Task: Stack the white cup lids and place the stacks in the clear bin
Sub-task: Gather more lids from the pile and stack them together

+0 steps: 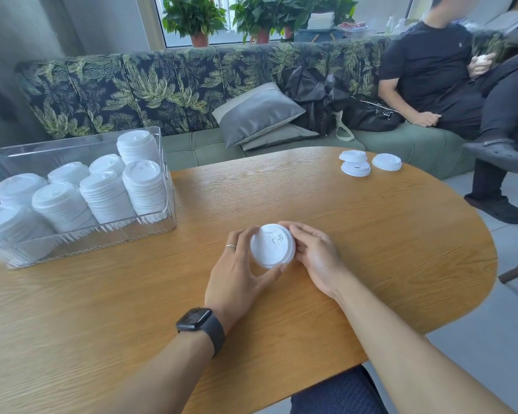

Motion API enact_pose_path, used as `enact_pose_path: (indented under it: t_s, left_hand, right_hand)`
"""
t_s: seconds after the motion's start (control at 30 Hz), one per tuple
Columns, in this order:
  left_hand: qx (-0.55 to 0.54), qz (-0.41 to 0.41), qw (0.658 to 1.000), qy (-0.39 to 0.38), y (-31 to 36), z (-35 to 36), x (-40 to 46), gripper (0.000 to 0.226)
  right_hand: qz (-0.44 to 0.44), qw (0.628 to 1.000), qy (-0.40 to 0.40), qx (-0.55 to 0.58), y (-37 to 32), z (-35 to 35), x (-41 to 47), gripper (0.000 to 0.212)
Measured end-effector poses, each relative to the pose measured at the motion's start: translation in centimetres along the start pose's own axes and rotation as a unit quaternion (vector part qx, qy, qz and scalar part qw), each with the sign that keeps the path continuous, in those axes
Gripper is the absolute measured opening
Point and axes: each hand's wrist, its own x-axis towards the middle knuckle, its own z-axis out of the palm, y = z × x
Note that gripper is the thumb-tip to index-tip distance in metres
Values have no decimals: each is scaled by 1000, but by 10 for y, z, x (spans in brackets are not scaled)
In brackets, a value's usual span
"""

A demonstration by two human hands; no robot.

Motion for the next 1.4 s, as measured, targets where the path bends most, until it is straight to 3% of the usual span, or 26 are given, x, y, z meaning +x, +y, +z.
enact_pose_path:
  t_s: [0.17,0.27,0.37,0.47,0.73,0.87,1.0,1.13,1.23,1.4]
  left_hand:
    - [-18,-14,1000,-15,-1,1,2,83]
    - [-63,-41,997,-6,0,0,4,76]
    - [-175,-109,978,30,3,-4,7,45]
    - [-227,-125,966,19,3,-8,9,18]
    - [-295,-167,941,-16,-3,-8,20,16]
    - [-337,-199,920,-38,1,-1,38,20]
    - [-365,-218,905,-32,8,19,63,24]
    - [-358,-218,908,-24,16,46,92,28]
    - [-342,-205,917,-28,21,67,121,29]
    - [-333,-185,924,-38,24,94,172,25]
  right_hand:
    - [-14,998,-34,-54,0,1,-2,37]
    - [-12,999,-34,-17,-1,0,-3,44]
    - [-6,999,-29,37,-4,-2,-2,48]
    - [-4,998,-32,57,-4,-3,-1,45]
    - [-12,998,-36,53,-5,-5,-3,47]
    - [-24,996,13,88,-7,-6,0,35]
    - [-71,974,182,115,-15,-29,19,23]
    - [-123,940,312,-57,-26,-72,43,23]
    - [-149,905,343,-201,-34,-101,69,32]
    - [-167,848,373,-338,-42,-136,131,46]
